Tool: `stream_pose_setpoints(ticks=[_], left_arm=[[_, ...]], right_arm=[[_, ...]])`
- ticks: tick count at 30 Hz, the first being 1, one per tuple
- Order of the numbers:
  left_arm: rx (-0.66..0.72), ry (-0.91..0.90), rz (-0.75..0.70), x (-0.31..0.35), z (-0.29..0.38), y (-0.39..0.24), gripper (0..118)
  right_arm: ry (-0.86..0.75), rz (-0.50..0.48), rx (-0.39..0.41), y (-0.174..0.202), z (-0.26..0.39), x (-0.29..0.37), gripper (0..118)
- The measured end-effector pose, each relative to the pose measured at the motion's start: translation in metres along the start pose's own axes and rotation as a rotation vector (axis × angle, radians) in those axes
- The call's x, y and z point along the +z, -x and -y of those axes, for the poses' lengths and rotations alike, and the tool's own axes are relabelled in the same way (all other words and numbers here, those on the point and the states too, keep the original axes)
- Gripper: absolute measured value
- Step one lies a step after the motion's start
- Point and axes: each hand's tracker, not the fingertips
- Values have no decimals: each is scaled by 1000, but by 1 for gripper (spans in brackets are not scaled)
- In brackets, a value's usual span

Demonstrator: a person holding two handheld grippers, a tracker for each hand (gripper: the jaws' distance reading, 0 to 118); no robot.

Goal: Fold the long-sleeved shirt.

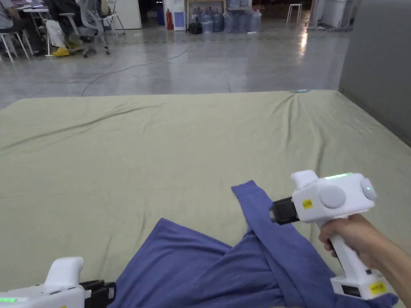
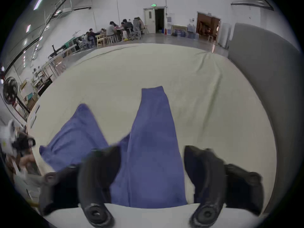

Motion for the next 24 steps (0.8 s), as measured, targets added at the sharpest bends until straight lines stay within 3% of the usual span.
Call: stream_pose_setpoints(ticks=[6,8,10,13,15,16,17,18,19,23,24], left_arm=[[37,13,-7,-20,-1,8,0],[64,22,-17,-26,-5,11,0],[80,23,-32,-29,-8,14,0],[100,7,-33,-29,-13,15,0],[125,0,-22,-30,-12,24,0],[134,-1,-17,-30,-12,23,0],[136,0,-9,-29,-11,23,0],[134,1,-4,-27,-10,21,0],[129,2,-5,-26,-9,18,0],[87,-7,0,-13,-6,7,0],[80,-10,4,-10,-5,5,0]], right_arm=[[76,64,34,7,-77,-107,80],[105,73,33,11,-85,-130,68],[159,115,27,17,-88,-150,65],[319,182,26,21,-74,-173,51],[249,153,25,20,-72,-169,44],[253,116,22,18,-76,-168,18],[246,81,11,19,-79,-164,0],[221,154,22,20,-80,-154,0],[210,157,22,20,-77,-146,0],[110,49,13,13,-65,-67,0],[69,34,41,15,-61,-49,0]])
